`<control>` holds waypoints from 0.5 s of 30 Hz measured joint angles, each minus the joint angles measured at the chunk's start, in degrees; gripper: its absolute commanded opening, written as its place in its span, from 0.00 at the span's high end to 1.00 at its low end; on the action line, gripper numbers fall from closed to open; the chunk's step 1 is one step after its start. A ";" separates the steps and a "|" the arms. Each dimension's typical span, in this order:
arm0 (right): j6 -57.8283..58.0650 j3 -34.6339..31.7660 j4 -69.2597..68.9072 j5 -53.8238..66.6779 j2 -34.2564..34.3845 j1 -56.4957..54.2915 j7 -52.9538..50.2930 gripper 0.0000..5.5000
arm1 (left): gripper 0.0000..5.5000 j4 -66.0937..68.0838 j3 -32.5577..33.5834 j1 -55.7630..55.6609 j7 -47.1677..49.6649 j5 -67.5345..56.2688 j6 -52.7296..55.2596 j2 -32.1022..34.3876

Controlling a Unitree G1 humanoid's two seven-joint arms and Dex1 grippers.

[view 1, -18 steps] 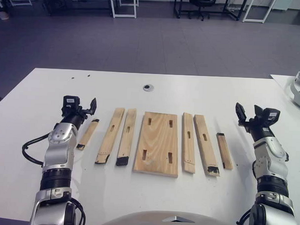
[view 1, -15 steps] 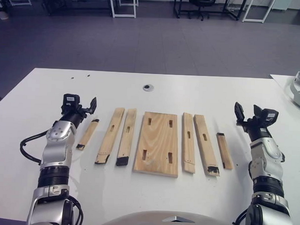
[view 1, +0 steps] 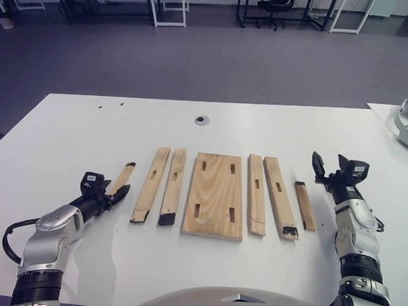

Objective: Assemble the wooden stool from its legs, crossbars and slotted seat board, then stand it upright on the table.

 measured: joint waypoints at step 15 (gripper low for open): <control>6.97 3.19 1.78 -4.63 -1.56 -1.33 -2.99 0.25 | 0.77 7.81 0.92 -4.15 3.87 1.74 -7.49 1.50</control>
